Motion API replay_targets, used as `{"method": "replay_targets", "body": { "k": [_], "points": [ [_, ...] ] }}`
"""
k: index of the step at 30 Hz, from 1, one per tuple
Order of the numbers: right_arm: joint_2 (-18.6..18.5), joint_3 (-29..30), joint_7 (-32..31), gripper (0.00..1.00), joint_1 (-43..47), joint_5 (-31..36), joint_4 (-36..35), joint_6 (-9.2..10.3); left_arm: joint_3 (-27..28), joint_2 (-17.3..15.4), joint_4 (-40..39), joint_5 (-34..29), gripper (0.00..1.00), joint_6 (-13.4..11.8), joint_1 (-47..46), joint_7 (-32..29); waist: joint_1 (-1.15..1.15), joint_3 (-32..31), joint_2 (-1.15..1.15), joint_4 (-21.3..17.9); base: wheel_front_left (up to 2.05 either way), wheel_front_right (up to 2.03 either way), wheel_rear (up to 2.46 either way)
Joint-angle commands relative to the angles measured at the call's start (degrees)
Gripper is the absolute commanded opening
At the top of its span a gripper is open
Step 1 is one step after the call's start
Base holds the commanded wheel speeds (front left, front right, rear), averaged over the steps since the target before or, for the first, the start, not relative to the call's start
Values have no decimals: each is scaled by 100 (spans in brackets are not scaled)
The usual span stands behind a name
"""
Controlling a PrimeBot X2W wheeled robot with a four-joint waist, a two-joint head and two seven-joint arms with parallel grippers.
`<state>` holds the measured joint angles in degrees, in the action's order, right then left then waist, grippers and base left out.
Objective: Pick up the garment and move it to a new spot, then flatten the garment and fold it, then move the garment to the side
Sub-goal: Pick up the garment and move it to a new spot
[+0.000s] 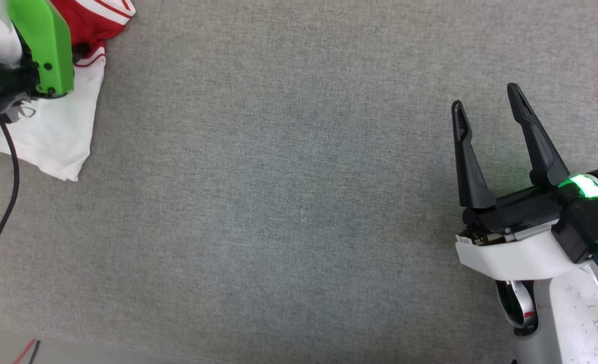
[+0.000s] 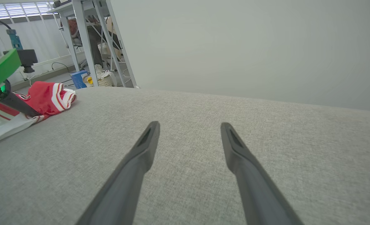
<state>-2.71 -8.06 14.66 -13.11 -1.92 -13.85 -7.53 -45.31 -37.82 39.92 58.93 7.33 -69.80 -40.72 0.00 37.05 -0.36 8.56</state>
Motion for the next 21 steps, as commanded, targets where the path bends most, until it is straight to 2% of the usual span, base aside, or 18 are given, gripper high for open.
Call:
{"method": "replay_targets", "body": {
  "k": [1, 7, 14, 21],
  "points": [
    [-17, 3, 34, 100, -39, -64, 37, 4, -156, 106, 44, 81, 0, 15, 288, 85, 0, -239, 36, 50, 0, 0, 0],
    [-17, 24, 34, 100, 164, -265, 146, 4, -395, -158, -412, 219, 0, 15, 202, 544, 0, -803, 36, 161, 0, 0, 0],
    [-17, 39, 34, 100, 462, -488, 262, 4, -759, -535, -1483, 441, 0, 15, 272, 951, 0, -1476, 36, 255, 0, 0, 0],
    [-17, -16, 34, 100, 597, -701, 307, 4, -1050, -621, -2241, 466, 0, 15, 171, 1175, 0, -1894, 36, 39, 0, 0, 0]
  ]
}}
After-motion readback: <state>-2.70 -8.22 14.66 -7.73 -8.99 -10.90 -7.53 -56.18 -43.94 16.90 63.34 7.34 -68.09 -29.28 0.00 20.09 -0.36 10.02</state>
